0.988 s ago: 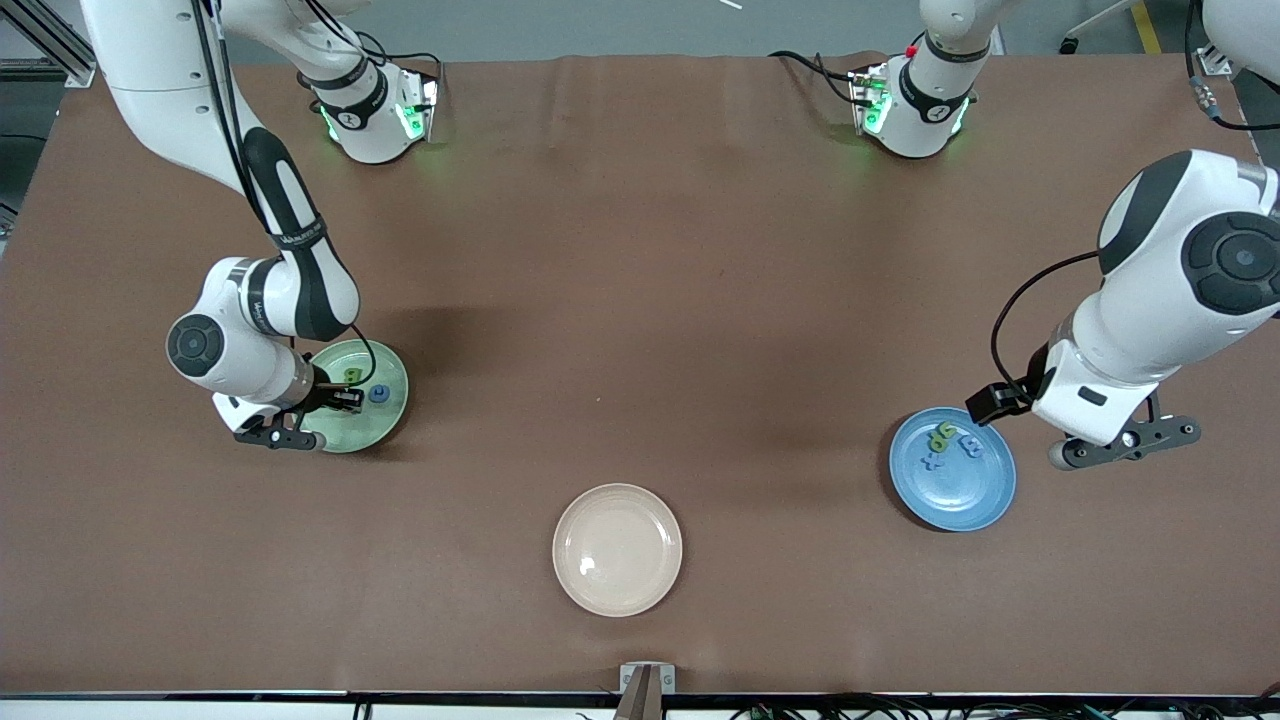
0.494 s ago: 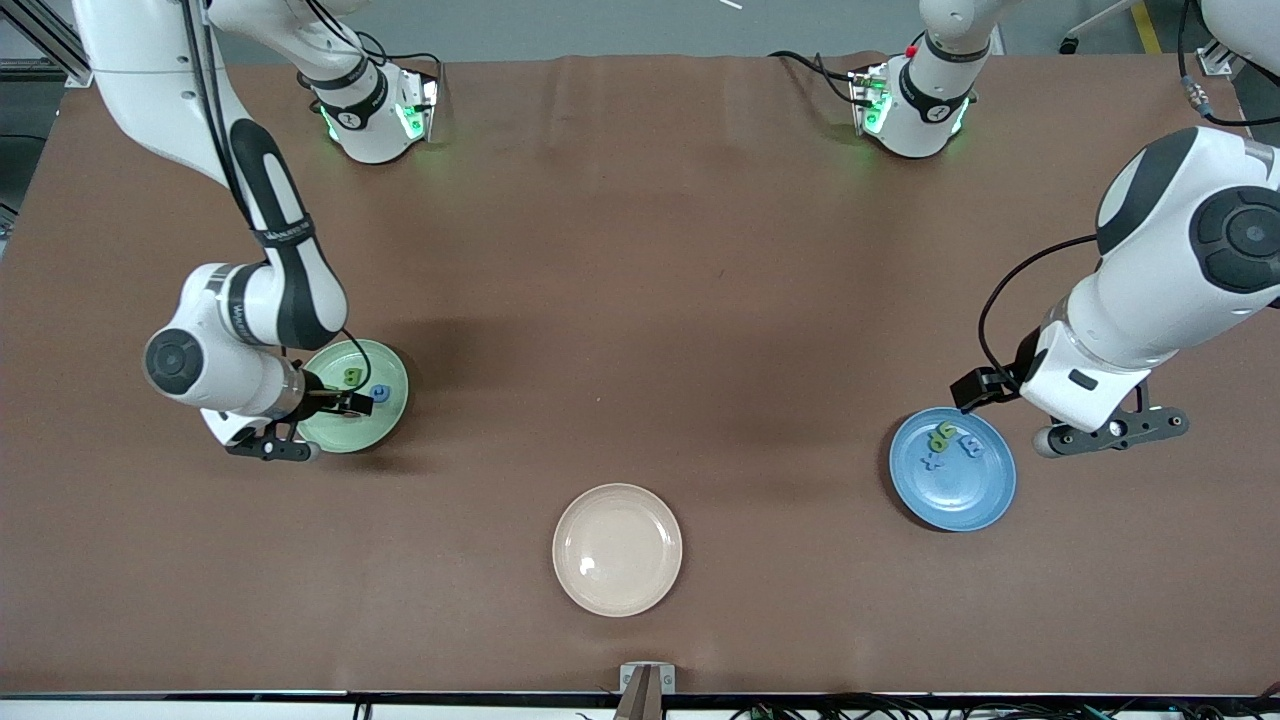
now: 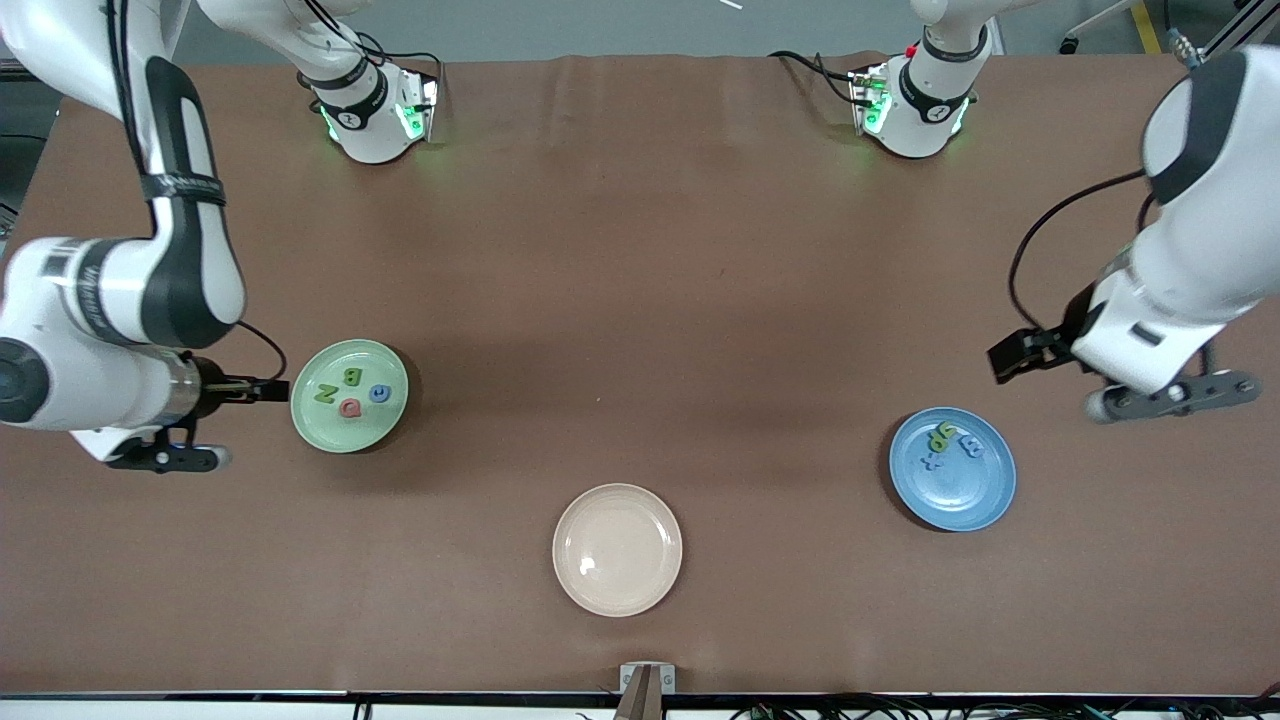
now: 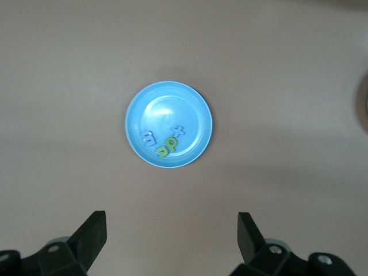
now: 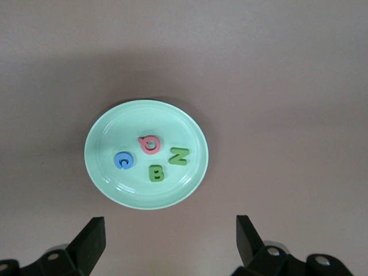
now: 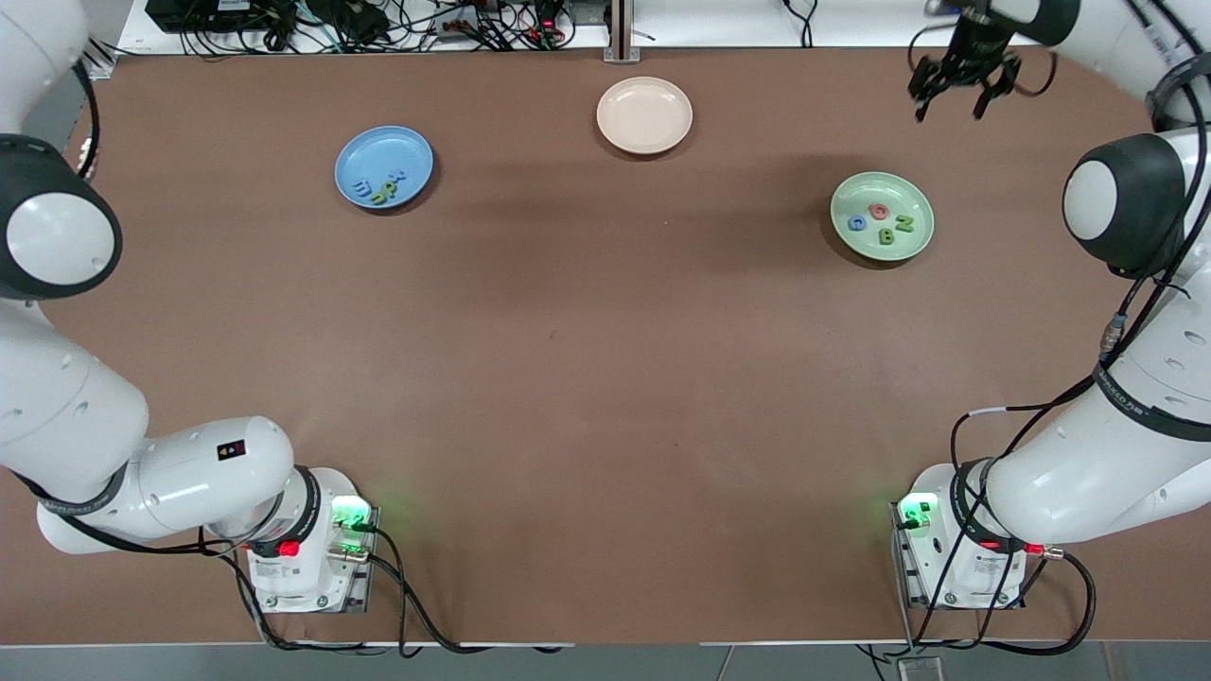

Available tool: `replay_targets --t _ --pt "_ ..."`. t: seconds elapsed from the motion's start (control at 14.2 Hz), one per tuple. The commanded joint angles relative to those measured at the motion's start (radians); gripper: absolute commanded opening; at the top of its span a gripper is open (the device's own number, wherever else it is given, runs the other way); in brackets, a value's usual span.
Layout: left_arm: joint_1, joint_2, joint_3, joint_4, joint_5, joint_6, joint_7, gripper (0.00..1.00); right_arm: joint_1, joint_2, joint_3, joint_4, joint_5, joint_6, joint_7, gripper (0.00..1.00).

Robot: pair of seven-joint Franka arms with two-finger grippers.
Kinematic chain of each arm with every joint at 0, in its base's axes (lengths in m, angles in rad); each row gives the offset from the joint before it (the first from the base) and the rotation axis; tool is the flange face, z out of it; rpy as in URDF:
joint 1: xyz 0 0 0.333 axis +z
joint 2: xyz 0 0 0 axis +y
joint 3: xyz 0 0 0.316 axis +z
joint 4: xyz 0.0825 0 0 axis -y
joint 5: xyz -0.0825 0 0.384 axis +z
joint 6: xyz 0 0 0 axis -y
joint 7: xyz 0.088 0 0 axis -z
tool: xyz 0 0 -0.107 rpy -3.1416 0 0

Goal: Sort upper and lower case letters into plates

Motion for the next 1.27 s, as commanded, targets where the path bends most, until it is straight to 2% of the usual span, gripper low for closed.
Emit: replay_targets --t 0.0,0.14,0.35,0.42,0.49,0.71,1.06,1.2 --pt "-0.094 -0.102 0.172 -0.046 -0.066 -0.064 0.112 1.00 -0.055 -0.013 0.015 0.083 -0.008 -0.077 -0.005 1.00" --pt "-0.143 -0.183 0.256 -0.121 -0.096 -0.082 0.195 1.00 -0.081 -0.040 0.015 0.100 -0.008 -0.106 -0.008 1.00" --pt "-0.206 -0.315 0.337 -0.256 -0.136 -0.080 0.221 1.00 -0.116 -0.070 0.015 0.101 -0.001 -0.116 -0.094 1.00" --pt "-0.259 -0.343 0.386 -0.275 -0.148 -0.081 0.221 1.00 -0.122 -0.068 0.013 0.110 0.010 -0.116 -0.097 1.00" --pt "-0.276 -0.366 0.402 -0.293 -0.148 -0.083 0.221 1.00 -0.131 -0.066 0.012 0.145 0.018 -0.117 -0.097 1.00" --pt "-0.270 -0.420 0.404 -0.344 -0.148 -0.085 0.231 1.00 -0.173 -0.065 0.009 0.213 0.032 -0.139 -0.099 1.00" --pt "-0.273 -0.414 0.404 -0.330 -0.148 -0.086 0.235 1.00 -0.253 -0.071 0.009 0.215 0.237 -0.148 -0.099 1.00" --pt "-0.273 -0.415 0.404 -0.332 -0.148 -0.086 0.237 1.00 -0.243 -0.076 0.012 0.213 0.196 -0.198 -0.122 1.00"
